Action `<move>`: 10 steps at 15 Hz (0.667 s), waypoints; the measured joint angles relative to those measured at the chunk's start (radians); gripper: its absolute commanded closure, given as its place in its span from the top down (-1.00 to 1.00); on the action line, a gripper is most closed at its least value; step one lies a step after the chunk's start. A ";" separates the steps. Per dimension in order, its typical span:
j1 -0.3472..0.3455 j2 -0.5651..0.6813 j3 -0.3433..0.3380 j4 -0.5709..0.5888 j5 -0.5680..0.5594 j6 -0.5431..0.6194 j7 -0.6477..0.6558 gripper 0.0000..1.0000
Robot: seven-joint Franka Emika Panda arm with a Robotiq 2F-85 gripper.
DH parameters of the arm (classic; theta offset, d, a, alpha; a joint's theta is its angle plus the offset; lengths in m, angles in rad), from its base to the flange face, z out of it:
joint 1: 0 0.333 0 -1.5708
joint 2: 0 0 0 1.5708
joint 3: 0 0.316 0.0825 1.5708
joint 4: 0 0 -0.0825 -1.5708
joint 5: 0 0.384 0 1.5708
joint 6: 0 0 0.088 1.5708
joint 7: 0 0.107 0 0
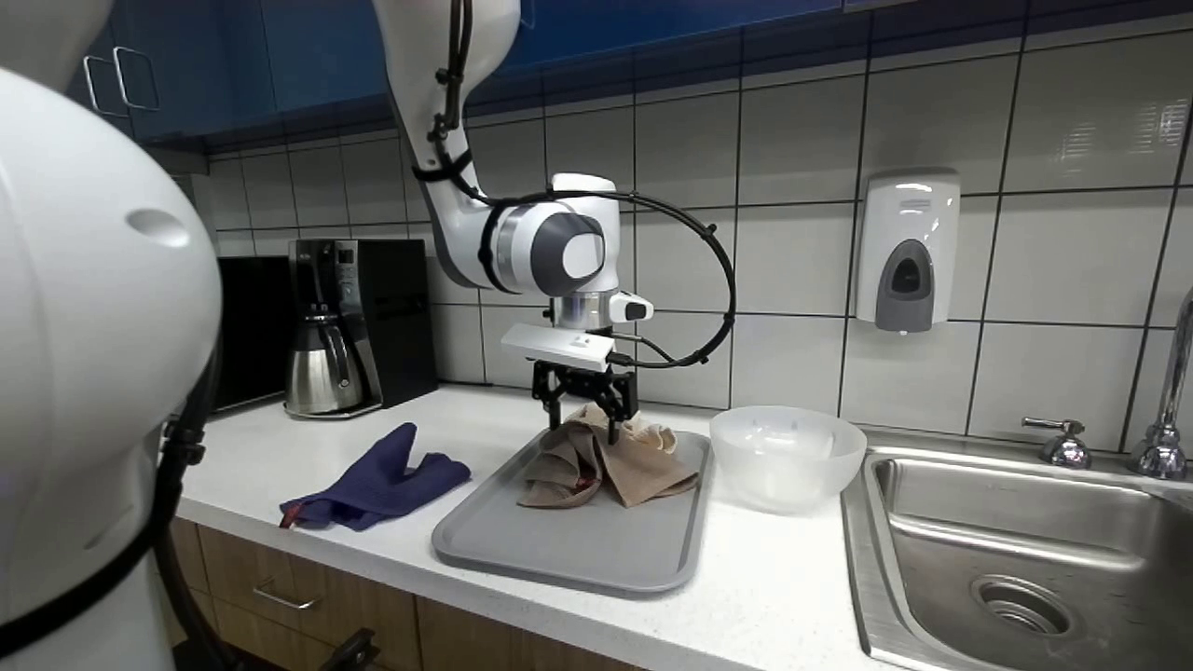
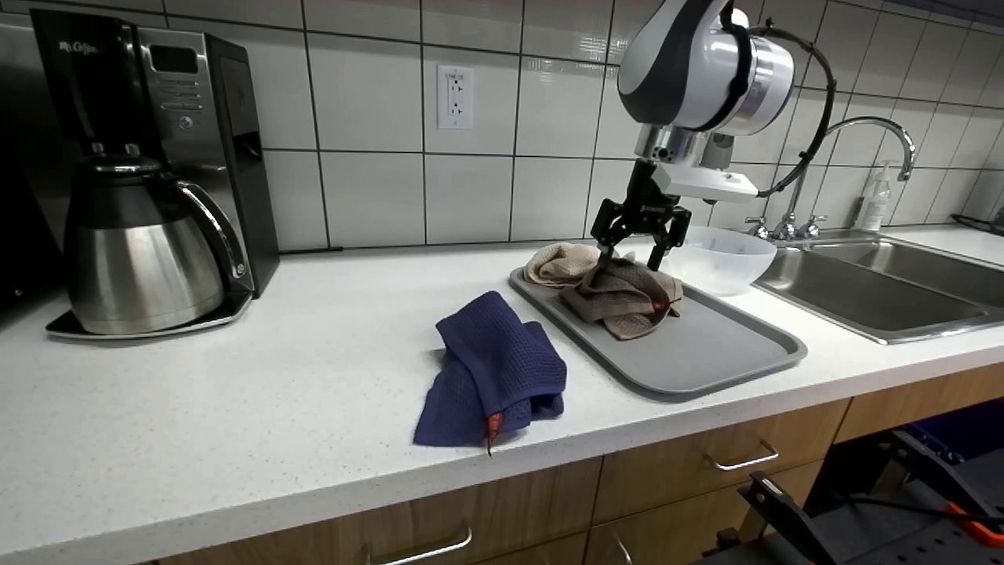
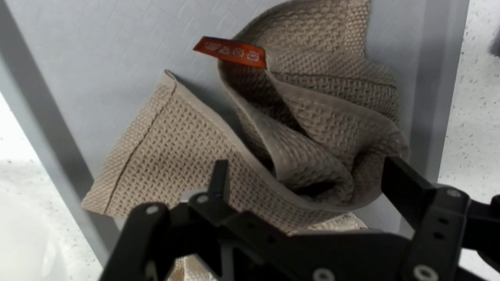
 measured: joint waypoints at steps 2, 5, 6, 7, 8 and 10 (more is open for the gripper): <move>0.000 0.002 0.000 0.001 -0.001 0.000 0.000 1.00; 0.000 0.005 0.000 0.003 -0.003 -0.001 0.000 1.00; 0.000 0.006 0.000 0.003 -0.005 -0.001 0.000 1.00; 0.000 0.007 0.000 0.003 -0.008 -0.001 0.000 1.00; -0.002 0.012 0.000 0.005 -0.008 -0.001 0.000 1.00; -0.009 0.037 0.000 0.011 -0.008 0.007 0.000 1.00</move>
